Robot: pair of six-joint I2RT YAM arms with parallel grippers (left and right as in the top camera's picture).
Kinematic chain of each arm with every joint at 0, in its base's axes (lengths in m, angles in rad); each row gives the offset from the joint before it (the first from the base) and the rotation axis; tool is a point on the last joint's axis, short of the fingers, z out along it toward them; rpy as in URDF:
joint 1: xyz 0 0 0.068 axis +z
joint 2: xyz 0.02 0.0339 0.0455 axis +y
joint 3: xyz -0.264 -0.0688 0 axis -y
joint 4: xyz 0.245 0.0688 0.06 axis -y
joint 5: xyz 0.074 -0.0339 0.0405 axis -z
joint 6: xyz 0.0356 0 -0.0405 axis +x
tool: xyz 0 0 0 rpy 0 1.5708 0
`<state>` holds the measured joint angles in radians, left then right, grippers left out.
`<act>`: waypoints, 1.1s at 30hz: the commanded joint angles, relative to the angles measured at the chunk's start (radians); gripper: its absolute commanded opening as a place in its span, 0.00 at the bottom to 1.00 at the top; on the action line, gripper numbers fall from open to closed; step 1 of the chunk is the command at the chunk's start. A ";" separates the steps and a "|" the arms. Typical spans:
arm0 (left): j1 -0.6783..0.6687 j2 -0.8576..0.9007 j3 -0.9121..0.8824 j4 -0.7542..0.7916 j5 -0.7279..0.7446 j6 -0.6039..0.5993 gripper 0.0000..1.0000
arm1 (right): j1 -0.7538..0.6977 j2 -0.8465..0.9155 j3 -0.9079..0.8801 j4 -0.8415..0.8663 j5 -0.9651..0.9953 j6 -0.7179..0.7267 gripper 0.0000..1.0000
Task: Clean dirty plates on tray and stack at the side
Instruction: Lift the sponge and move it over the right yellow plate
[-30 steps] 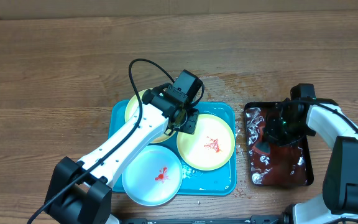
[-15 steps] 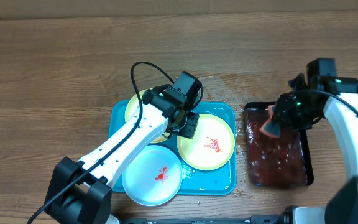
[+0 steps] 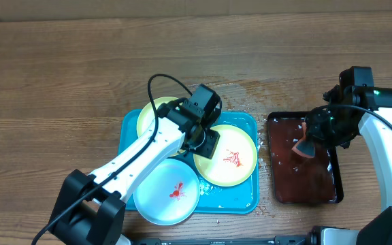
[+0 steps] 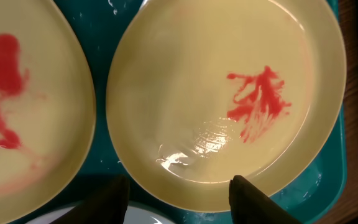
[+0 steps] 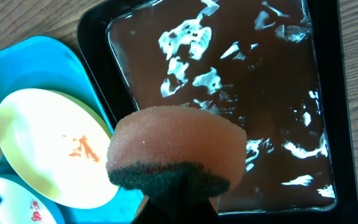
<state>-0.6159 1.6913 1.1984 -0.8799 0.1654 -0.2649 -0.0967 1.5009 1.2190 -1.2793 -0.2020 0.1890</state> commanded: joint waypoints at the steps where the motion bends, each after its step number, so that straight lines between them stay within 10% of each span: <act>1: 0.002 0.003 -0.071 0.041 0.046 -0.037 0.40 | 0.004 -0.014 0.010 0.001 0.006 -0.011 0.04; 18: 0.092 0.007 -0.166 0.143 0.039 -0.088 0.48 | 0.004 -0.014 0.010 -0.001 -0.035 -0.040 0.04; 33: 0.092 0.098 -0.166 0.160 0.096 -0.087 0.26 | 0.004 -0.014 0.010 0.010 -0.035 -0.040 0.04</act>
<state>-0.5282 1.7542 1.0389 -0.7280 0.2245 -0.3439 -0.0967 1.5009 1.2190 -1.2751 -0.2287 0.1570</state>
